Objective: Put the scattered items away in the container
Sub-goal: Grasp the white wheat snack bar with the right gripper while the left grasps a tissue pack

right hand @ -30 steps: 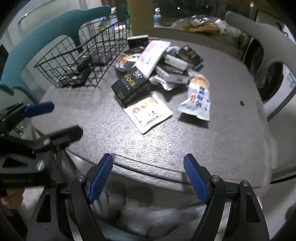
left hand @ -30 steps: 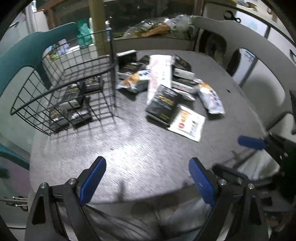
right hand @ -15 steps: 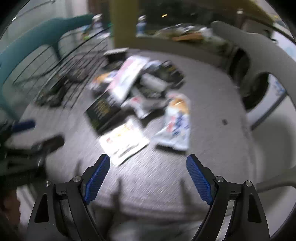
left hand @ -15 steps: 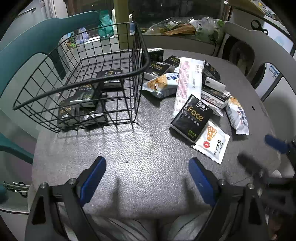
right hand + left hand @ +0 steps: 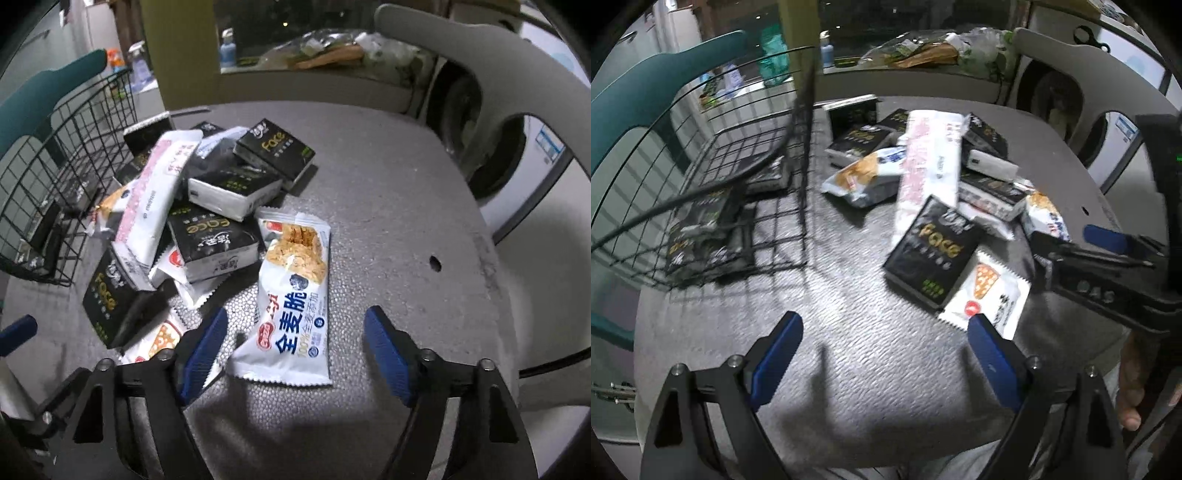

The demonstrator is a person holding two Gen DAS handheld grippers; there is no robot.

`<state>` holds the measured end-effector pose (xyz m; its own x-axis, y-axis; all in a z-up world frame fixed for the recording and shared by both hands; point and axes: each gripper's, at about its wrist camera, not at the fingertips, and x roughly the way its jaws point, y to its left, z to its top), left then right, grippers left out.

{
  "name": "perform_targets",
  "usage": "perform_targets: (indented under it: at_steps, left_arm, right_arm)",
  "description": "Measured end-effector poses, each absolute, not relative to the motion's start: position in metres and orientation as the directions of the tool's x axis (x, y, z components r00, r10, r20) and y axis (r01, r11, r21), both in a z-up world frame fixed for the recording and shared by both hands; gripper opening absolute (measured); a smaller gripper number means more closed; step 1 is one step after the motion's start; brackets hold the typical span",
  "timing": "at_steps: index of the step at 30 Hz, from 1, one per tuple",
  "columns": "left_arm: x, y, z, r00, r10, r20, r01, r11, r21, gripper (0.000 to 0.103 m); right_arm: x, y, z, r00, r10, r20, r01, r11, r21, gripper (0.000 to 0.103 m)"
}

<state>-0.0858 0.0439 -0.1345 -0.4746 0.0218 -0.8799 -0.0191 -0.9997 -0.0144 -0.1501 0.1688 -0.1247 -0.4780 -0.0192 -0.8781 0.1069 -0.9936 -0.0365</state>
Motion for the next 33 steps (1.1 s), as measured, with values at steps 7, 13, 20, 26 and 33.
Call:
perform_targets:
  at_steps: [7,13,20,26,33]
  left_arm:
    - [-0.11,0.056,-0.138,-0.481,0.017,-0.877,-0.036,-0.999,0.0,0.091]
    - [-0.127,0.058,-0.149,-0.457,0.056,-0.888,-0.056,-0.998,-0.034,0.073]
    - [-0.133,0.061,-0.158,-0.419,0.096,-0.903,-0.083,-0.994,-0.067,0.055]
    - [-0.134,0.06,-0.153,-0.422,0.118,-0.899,-0.089,-0.992,-0.088,0.054]
    - [-0.139,0.06,-0.154,-0.437,0.105,-0.893,-0.09,-0.993,-0.072,0.065]
  right_arm:
    - [-0.157,0.175,-0.136,-0.443,-0.05,-0.895,0.099,-0.995,0.007,0.042]
    - [-0.15,0.181,-0.131,-0.452,-0.065,-0.89,0.102,-0.995,0.021,0.039]
    - [-0.147,0.183,-0.124,-0.463,-0.066,-0.884,0.1,-0.995,0.022,0.038]
    - [-0.146,0.185,-0.119,-0.466,-0.061,-0.883,0.087,-0.996,0.023,0.038]
    - [-0.145,0.187,-0.125,-0.457,-0.07,-0.887,0.083,-0.996,0.035,0.038]
